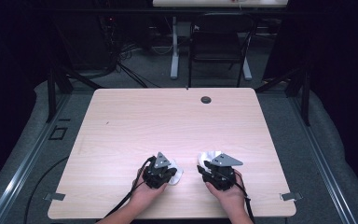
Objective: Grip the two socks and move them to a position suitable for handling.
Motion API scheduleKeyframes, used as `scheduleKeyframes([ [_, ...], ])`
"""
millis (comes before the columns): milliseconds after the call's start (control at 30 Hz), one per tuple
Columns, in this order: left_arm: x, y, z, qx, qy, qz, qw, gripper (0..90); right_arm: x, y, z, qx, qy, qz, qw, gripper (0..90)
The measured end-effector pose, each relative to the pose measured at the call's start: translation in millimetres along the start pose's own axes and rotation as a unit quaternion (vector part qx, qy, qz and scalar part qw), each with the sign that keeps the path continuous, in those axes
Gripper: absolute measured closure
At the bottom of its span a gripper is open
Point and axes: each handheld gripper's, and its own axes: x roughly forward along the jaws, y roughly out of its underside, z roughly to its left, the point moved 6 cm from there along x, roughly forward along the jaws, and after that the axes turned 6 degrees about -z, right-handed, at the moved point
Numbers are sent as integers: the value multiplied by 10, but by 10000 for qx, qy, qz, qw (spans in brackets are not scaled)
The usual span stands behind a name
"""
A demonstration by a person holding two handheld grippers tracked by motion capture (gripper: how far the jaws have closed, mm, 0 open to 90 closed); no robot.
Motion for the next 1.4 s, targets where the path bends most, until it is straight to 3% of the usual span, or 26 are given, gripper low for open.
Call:
scheduleKeyframes([
  [33,-16,-12,2,-24,13,-44,10000,898,9,4,26,-8,-62,44,10000,757],
  [200,-132,-71,31,-61,-1,-215,9998,899,66,32,127,-164,-246,224,9993,826],
  [333,-253,-109,107,79,-107,-272,9995,899,185,35,272,-277,-463,395,9978,887],
  [467,-339,-130,195,-11,-182,-362,9992,899,285,25,376,-412,-610,544,9958,899],
  [500,-366,-139,224,-115,-158,-393,9990,899,358,16,446,-474,-696,619,9945,900],
  [700,-398,-158,245,-172,-158,-460,9987,899,601,13,605,-555,-805,729,9925,900],
  [1000,-444,-171,260,-168,-174,-531,9983,899,761,73,599,-714,-722,947,9903,900],
  [1200,-556,-137,403,-228,-337,-530,9978,899,731,94,581,-856,-689,1030,9886,900],
  [1400,-642,-68,543,-213,-495,-422,9977,898,704,98,528,-820,-597,1092,9888,900],
])
